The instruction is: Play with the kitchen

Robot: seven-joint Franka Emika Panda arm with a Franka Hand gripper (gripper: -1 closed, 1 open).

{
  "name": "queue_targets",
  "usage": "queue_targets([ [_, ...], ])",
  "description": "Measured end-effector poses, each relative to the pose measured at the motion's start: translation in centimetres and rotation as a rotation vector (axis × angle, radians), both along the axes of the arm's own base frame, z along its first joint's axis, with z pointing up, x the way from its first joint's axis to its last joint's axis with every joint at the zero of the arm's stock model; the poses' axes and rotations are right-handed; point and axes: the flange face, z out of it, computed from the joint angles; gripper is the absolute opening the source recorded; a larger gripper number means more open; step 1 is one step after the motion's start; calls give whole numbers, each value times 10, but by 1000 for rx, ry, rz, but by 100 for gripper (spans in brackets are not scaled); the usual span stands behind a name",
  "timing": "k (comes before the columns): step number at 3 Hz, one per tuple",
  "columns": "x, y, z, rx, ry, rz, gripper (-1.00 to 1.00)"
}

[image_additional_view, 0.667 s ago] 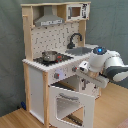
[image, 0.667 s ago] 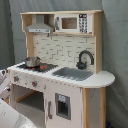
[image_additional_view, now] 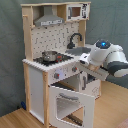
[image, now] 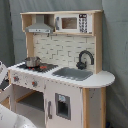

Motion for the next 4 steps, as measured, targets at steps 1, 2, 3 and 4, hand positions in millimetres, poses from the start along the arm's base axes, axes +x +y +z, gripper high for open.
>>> queue_targets([
  [1,3,12,49,50,-74,27,100],
  [2,23,15,88,92,-117,25,100],
  [3,37,20,118,134,-146,14,100],
  [4,40,23,141,152,-121,-2,100],
])
